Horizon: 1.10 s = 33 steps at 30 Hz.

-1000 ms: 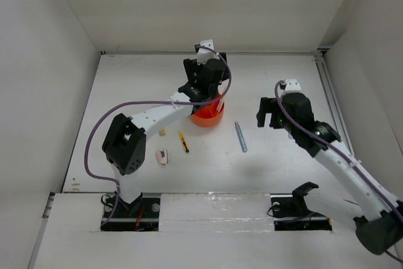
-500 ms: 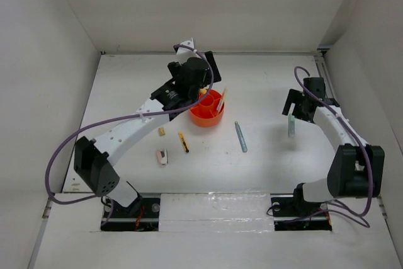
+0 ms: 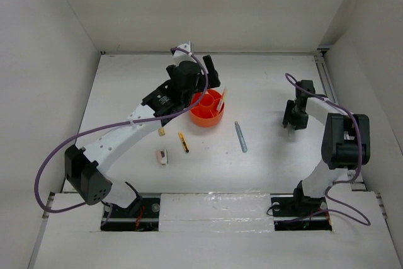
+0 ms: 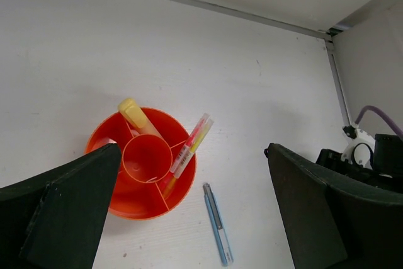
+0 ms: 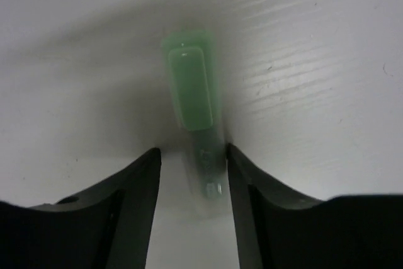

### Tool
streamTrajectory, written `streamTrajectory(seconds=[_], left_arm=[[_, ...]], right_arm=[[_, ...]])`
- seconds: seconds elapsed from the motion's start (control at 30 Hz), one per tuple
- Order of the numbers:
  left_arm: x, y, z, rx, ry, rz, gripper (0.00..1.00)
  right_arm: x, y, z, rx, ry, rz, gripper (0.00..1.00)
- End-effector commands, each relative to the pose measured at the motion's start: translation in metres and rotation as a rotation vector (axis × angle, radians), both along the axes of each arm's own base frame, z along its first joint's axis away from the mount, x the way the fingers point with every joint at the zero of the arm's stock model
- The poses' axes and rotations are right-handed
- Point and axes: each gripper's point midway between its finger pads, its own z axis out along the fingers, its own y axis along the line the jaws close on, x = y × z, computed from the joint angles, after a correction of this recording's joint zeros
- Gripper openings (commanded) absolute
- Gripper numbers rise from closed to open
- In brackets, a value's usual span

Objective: Sort the stationery into containers
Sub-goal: Pick up the pen from the center of the board.

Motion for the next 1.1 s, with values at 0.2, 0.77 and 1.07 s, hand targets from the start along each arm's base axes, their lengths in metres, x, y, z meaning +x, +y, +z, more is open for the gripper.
streamTrajectory(seconds=[0.2, 0.77, 1.07], left_arm=[[-0.002, 0.002, 0.015, -0.021, -0.033, -0.025, 0.99], [-0.026, -0.080, 0.006, -0.160, -0.028, -0.449, 0.99], [-0.022, -0.086, 0.004, -0.159, -0.021, -0.459, 0.93]], right_arm=[[-0.003, 0.012, -0.018, -0.002, 0.074, 0.060, 0.00], [0.001, 0.244, 0.203, 0.443, -0.730, 0.661, 0.00], [-0.018, 0.276, 0.262, 0.533, -0.878, 0.765, 0.00]])
